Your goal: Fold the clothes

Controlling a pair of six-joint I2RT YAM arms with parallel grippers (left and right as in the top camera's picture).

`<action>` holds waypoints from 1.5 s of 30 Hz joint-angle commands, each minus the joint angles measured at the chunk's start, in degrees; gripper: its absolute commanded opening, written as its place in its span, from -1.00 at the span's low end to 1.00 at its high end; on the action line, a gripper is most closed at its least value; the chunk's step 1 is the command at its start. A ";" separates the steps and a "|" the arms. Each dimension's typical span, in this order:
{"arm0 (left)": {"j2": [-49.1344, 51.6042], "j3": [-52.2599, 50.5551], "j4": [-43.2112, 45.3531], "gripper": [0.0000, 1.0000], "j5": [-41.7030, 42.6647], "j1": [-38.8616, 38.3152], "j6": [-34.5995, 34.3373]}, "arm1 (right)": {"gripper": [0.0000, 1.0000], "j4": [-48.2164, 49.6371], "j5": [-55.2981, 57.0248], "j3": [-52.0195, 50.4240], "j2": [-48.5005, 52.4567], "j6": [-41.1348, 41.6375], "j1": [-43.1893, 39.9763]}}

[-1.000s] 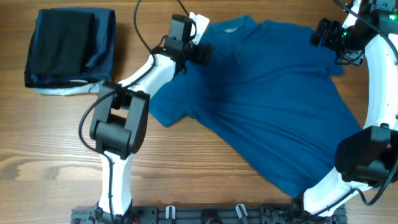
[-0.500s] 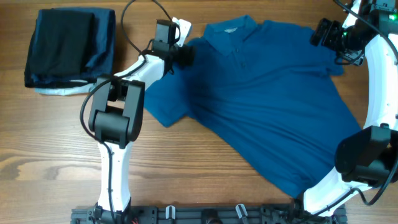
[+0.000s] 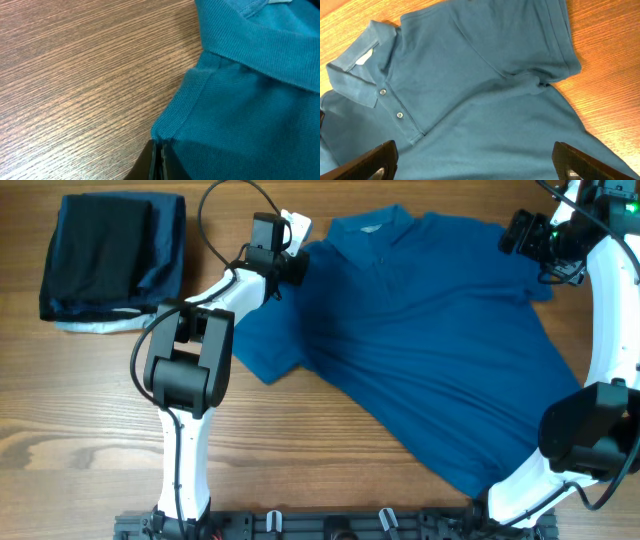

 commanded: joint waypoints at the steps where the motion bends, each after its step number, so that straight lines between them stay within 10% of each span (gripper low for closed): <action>1: 0.90 -0.04 -2.12 -0.92 -4.85 1.16 -1.49 | 0.99 0.15 0.33 0.90 -0.83 0.37 -0.02; 12: 0.90 -0.04 -16.85 -0.92 -10.03 13.97 -17.29 | 0.99 0.15 0.33 0.90 -0.83 0.39 -0.02; 22: -9.25 -0.02 -18.08 -0.86 -4.44 13.16 -17.99 | 0.99 0.15 0.33 0.90 -0.83 0.39 -0.02; 31: -33.31 -0.02 -23.26 0.23 -4.42 4.72 -19.54 | 0.99 0.15 0.33 0.90 -0.83 0.39 -0.02; 34: -36.89 -0.02 -26.10 1.00 -4.22 4.02 -19.47 | 0.99 1.42 -0.22 0.90 -0.83 0.52 -0.02; 40: -37.53 -0.04 -29.66 1.00 -4.24 4.31 -19.47 | 0.99 6.56 -0.42 0.90 -0.83 0.00 -0.02; 42: -37.53 -0.04 -29.66 0.99 -4.24 4.33 -19.47 | 0.48 8.81 -6.75 0.26 -0.66 -3.23 0.13; 44: -37.53 -0.04 -29.66 1.00 -4.24 4.33 -19.47 | -0.81 11.69 -10.64 -0.31 0.04 -2.54 0.79; 45: -37.53 -0.04 -29.66 1.00 -4.24 4.33 -19.47 | -0.91 12.44 -10.73 -0.31 0.48 -2.51 1.27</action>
